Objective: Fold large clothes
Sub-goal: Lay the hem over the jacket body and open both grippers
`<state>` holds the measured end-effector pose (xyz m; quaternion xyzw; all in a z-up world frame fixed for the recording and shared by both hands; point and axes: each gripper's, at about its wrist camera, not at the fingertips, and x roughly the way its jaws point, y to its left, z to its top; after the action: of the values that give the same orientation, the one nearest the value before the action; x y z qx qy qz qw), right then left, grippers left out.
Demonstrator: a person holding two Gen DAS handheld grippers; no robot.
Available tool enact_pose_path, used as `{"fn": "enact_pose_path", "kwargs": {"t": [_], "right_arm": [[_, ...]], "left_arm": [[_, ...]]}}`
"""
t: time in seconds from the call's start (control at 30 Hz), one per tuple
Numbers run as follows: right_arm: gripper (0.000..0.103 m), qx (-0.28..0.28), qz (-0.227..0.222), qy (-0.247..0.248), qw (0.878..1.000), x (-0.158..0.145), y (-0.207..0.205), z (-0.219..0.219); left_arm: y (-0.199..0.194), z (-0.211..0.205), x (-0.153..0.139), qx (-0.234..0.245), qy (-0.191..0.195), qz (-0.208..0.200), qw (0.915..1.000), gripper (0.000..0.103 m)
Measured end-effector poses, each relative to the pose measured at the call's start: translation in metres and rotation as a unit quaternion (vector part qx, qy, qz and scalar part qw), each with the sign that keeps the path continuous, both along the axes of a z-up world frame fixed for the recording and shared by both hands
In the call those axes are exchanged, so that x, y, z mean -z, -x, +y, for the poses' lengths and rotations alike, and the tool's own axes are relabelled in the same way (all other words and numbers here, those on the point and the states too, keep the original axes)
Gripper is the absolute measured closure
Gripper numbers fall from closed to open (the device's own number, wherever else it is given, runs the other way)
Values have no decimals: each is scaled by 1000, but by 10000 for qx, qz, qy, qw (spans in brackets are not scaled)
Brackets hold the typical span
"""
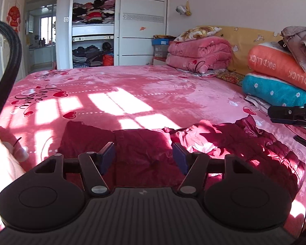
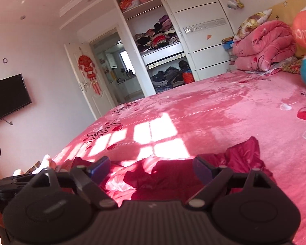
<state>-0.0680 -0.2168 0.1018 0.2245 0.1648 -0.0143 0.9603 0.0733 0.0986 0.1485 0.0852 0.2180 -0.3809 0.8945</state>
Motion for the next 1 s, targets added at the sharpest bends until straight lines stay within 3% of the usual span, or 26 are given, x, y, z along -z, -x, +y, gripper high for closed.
{"fn": "enact_pose_path", "kwargs": {"t": [0.17,0.33,0.83,1.0], "right_arm": [[15,-259,292,-97,9992,26,-29,17],[16,-144,712,10,9974,51,-50,21],[19,1024,1328,129,9858,86,-80,-32],[19,1160,1371,122,9837,98,-87,-43]], "left_arm": [[2,-29,19,363,-204,74,9991,28],[-10,-49,34,368,-278,277,9986,32],[-75,-64,59,-601,-705,220,9955,28],[-96,-56,71,-930,-682,312,9928,27]]}}
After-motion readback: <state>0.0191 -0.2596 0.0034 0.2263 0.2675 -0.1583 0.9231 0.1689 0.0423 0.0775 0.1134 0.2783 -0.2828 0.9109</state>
